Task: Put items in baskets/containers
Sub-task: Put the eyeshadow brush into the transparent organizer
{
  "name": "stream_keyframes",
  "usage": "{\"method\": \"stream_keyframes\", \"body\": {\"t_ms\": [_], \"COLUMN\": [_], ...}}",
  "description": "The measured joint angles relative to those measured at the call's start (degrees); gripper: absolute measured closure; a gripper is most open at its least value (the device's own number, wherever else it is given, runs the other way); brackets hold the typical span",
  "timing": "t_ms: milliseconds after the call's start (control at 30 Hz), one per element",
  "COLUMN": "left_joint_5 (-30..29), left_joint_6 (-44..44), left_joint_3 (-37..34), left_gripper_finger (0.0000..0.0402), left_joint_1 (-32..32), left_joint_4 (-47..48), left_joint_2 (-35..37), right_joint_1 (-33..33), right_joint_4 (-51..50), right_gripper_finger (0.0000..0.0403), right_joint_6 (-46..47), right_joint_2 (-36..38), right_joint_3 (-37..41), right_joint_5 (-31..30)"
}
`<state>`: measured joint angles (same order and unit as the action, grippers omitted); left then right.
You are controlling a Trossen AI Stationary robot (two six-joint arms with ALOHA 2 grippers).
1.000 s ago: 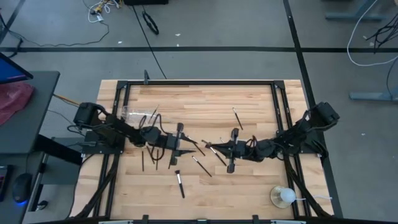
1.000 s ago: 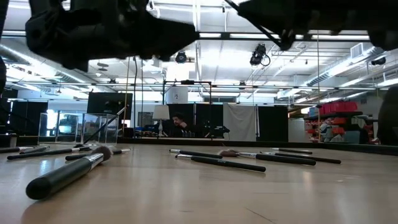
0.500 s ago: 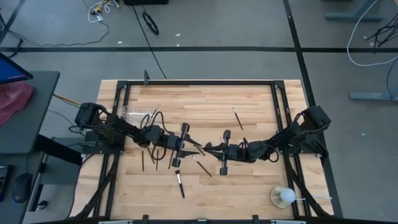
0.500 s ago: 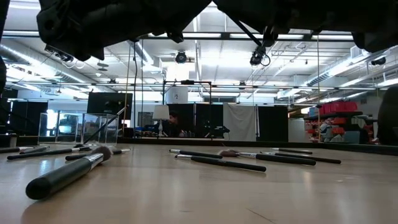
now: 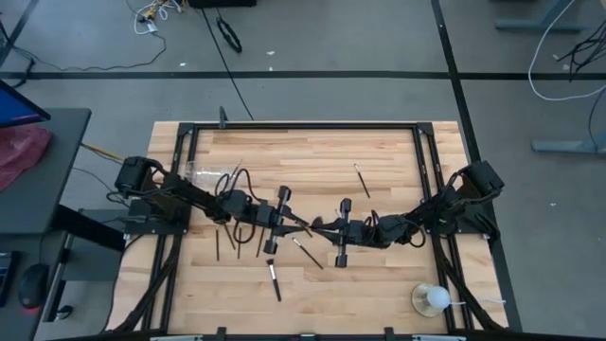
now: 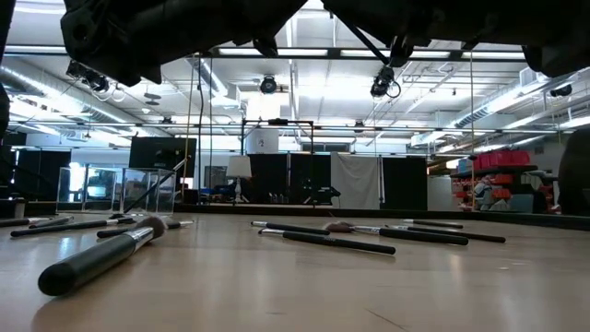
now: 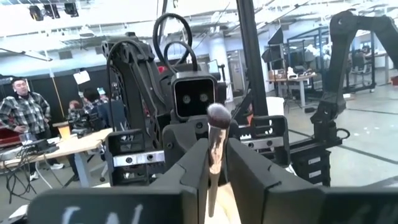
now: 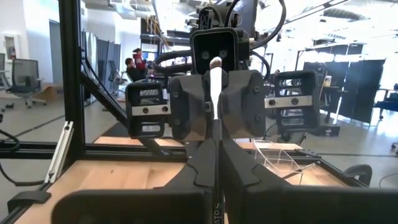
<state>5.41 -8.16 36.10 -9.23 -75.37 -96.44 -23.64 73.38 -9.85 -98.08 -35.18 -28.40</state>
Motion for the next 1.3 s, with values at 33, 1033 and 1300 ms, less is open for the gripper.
{"method": "stream_keyframes", "body": {"t_ms": [33,1033,1300], "left_joint_5": [0.0,-52.7,-52.8], "left_joint_6": [0.0,21.4,34.4], "left_joint_3": [0.0,2.0,6.6], "left_gripper_finger": [0.0342,0.0383,0.0381], "left_joint_1": [0.0,1.5,16.9], "left_joint_4": [0.2,93.9,122.0], "left_joint_2": [0.0,42.7,47.5], "right_joint_1": [0.0,-0.7,0.2], "right_joint_4": [-0.1,-18.7,-18.7], "right_gripper_finger": [0.0394,0.0283,0.0282], "right_joint_6": [0.1,11.3,12.3], "right_joint_2": [0.0,2.2,2.2], "right_joint_3": [0.0,-0.1,-0.1], "right_joint_5": [0.0,-17.1,-17.0]}}
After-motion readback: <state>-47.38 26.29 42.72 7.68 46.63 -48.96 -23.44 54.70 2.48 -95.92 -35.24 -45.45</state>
